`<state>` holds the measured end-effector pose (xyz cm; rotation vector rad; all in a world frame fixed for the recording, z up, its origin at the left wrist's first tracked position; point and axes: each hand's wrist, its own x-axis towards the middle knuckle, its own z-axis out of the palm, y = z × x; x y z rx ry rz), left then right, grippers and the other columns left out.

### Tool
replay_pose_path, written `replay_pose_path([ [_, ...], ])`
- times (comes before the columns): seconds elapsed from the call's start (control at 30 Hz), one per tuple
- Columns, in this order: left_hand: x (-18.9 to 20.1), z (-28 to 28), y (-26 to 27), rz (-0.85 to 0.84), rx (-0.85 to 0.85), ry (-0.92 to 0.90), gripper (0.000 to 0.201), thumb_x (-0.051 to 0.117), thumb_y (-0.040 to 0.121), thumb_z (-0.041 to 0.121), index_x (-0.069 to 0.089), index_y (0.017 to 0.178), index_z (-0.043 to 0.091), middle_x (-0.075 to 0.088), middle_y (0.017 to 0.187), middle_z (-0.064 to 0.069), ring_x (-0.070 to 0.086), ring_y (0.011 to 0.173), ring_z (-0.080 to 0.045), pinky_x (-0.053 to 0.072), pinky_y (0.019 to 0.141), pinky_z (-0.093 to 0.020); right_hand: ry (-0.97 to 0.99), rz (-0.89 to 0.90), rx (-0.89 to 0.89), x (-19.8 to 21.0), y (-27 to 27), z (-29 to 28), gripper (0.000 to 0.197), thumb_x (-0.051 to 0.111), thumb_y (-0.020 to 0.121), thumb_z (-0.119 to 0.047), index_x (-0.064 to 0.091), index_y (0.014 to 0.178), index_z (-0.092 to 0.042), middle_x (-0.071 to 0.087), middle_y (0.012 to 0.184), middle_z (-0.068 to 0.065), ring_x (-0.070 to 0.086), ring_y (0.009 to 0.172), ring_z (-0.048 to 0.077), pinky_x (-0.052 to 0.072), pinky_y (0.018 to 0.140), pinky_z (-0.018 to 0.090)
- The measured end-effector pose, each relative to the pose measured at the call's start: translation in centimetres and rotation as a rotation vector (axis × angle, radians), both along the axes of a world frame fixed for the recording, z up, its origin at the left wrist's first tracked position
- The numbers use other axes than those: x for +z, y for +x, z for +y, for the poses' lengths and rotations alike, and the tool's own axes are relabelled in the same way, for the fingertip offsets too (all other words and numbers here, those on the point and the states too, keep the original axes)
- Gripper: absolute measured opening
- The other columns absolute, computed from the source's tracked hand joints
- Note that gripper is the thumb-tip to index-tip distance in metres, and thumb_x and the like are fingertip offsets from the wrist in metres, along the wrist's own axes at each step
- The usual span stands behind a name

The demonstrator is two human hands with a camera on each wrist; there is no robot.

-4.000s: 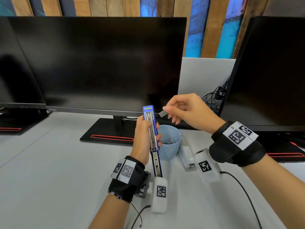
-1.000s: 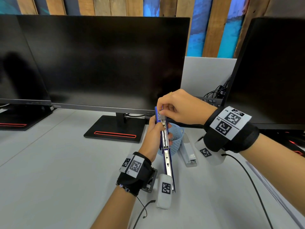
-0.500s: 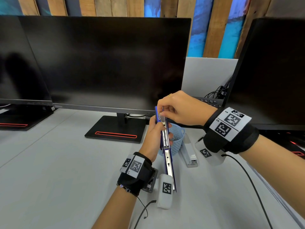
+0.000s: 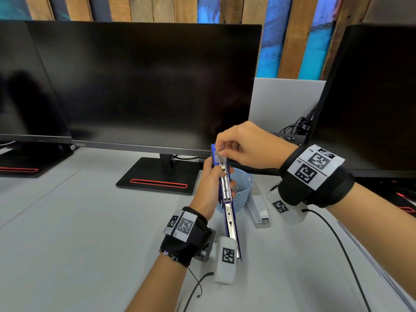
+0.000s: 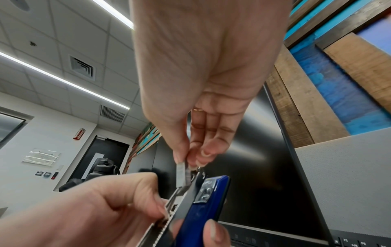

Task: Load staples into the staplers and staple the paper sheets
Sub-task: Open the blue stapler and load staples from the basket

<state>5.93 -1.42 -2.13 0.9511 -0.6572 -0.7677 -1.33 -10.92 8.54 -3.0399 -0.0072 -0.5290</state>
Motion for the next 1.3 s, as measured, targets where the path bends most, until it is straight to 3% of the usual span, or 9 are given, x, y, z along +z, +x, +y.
replay_pose_path([
  [0.27,0.0,0.1,0.0,0.000,0.008,0.013,0.035,0.035,0.095,0.004,0.041,0.129,0.011,0.055,0.081,-0.005,0.047,0.052,-0.017,0.040,0.053,-0.031,-0.009,0.014,0.004,-0.1,0.2,0.2,0.010,0.059,0.093,-0.019,0.068,0.092,-0.015,0.066,0.076,-0.001,0.057,0.065,0.008,0.036,0.060,0.008],
  [0.63,0.3,0.2,0.0,0.022,0.008,0.002,0.038,0.031,0.092,0.001,0.043,0.127,0.010,0.053,0.081,-0.006,0.046,0.051,-0.017,0.041,0.052,-0.030,-0.055,-0.043,0.029,-1.3,0.2,-0.3,0.007,0.060,0.094,-0.022,0.064,0.096,-0.016,0.053,0.079,-0.009,0.047,0.067,-0.002,0.033,0.065,0.009],
  [0.9,0.0,0.1,-0.1,0.003,-0.010,0.006,0.038,0.033,0.092,0.001,0.042,0.127,0.014,0.054,0.083,-0.006,0.048,0.053,-0.016,0.044,0.053,-0.031,0.063,-0.152,-0.011,-2.3,-0.2,-0.9,0.019,0.062,0.093,-0.021,0.059,0.110,-0.015,0.065,0.080,-0.003,0.059,0.069,0.007,0.042,0.063,0.008],
  [1.2,0.1,0.2,-0.2,0.020,-0.023,0.014,0.029,0.034,0.092,0.002,0.043,0.115,0.016,0.052,0.083,-0.006,0.046,0.054,-0.017,0.040,0.054,-0.033,0.097,-0.193,-0.008,-2.9,-0.2,-0.8,0.019,0.065,0.091,-0.018,0.059,0.108,-0.013,0.066,0.077,-0.003,0.062,0.068,0.011,0.049,0.065,0.013],
  [1.3,0.2,0.2,-0.2,0.018,-0.011,0.017,0.032,0.034,0.092,0.003,0.044,0.120,0.015,0.052,0.081,-0.006,0.046,0.052,-0.017,0.041,0.053,-0.032,0.117,-0.199,0.014,-3.2,-0.4,-0.7,0.019,0.066,0.090,-0.018,0.063,0.108,-0.014,0.068,0.075,-0.003,0.064,0.066,0.009,0.047,0.065,0.008],
])
